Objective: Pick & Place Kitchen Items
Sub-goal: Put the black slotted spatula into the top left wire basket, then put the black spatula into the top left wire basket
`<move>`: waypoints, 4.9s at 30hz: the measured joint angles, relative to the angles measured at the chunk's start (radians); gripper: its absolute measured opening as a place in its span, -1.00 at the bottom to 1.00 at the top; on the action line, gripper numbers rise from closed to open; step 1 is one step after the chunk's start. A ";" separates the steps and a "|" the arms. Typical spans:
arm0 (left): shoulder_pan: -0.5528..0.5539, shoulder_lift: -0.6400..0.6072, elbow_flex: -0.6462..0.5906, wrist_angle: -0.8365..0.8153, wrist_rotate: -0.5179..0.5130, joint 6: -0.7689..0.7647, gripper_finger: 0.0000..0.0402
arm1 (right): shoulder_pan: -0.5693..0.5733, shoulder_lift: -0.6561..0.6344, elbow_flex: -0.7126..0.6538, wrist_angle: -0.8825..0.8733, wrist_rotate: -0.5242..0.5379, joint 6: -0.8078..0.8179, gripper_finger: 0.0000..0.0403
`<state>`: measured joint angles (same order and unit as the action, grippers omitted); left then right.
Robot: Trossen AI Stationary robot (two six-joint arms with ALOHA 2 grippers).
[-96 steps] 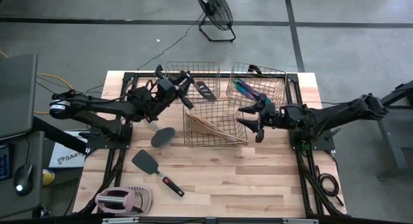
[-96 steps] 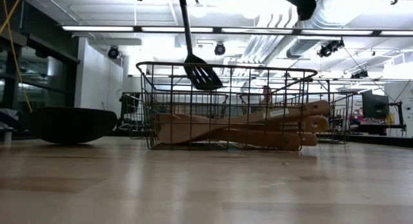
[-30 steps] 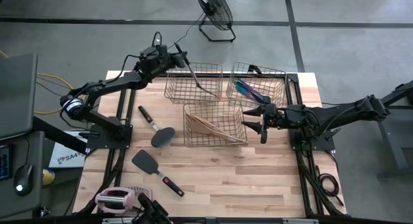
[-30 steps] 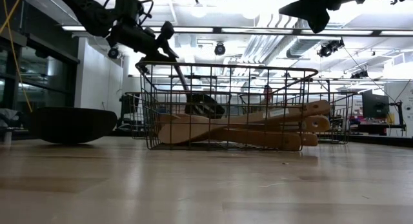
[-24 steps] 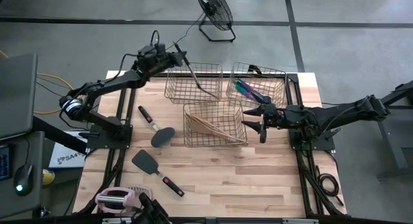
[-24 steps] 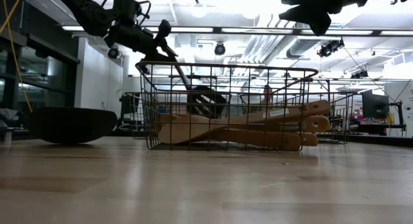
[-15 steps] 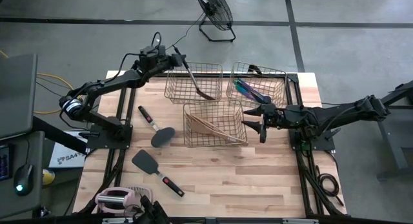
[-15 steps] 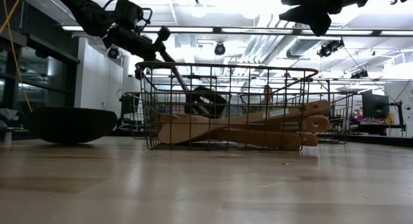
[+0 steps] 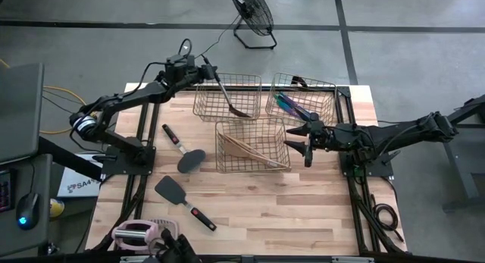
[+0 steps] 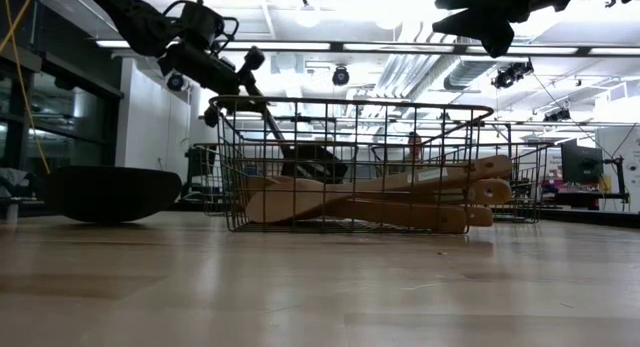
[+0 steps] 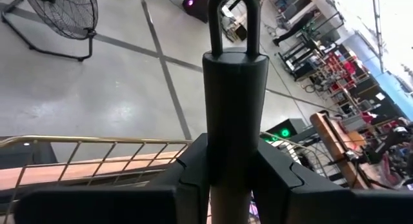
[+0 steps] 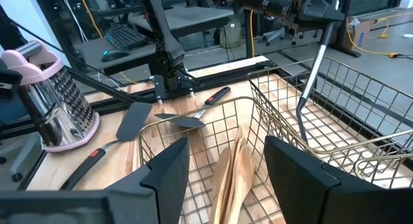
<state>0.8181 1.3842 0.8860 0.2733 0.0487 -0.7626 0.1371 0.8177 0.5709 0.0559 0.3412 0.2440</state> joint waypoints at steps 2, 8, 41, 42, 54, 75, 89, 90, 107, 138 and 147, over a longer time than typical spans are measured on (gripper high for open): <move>0.000 0.008 0.001 0.001 -0.003 0.001 -0.63 | 0.000 0.000 0.000 0.000 -0.001 0.000 -0.04; 0.001 0.053 0.004 0.003 -0.013 -0.033 -0.63 | 0.000 0.000 0.000 0.000 0.000 0.000 -0.04; -0.001 0.108 -0.002 -0.059 -0.004 0.014 0.01 | 0.000 0.000 0.000 -0.002 0.000 0.014 -0.04; -0.001 0.108 -0.002 -0.057 0.005 0.019 0.07 | 0.000 0.000 0.000 -0.002 0.000 0.014 -0.04; -0.001 0.107 -0.002 -0.046 0.059 0.028 0.34 | 0.000 0.000 0.000 -0.027 0.000 0.022 -0.04; 0.000 0.106 -0.002 -0.045 0.026 0.184 0.34 | 0.000 0.000 0.000 -0.049 0.027 0.022 -0.04; 0.000 0.018 -0.001 -0.162 -0.096 0.375 0.34 | -0.017 0.000 0.000 -0.068 0.136 -0.005 -0.04; 0.000 0.008 -0.001 -0.172 -0.096 0.384 0.34 | -0.025 0.000 0.000 -0.068 0.136 -0.005 -0.04; -0.176 -0.175 -0.001 -0.765 0.175 0.750 0.34 | -0.059 -0.001 0.000 -0.215 0.016 -0.010 -0.04; -0.421 -0.112 -0.095 -1.297 -0.060 1.469 0.34 | -0.059 -0.001 0.000 -0.417 -0.087 0.083 -0.04; -0.421 -0.063 -0.195 -1.224 -0.117 1.558 0.34 | -0.059 -0.001 0.000 -0.389 -0.082 0.093 -0.04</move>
<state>0.3973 1.3211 0.6912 -0.9510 -0.0685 0.7956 0.0784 0.8169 0.5705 -0.3331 0.2588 0.3365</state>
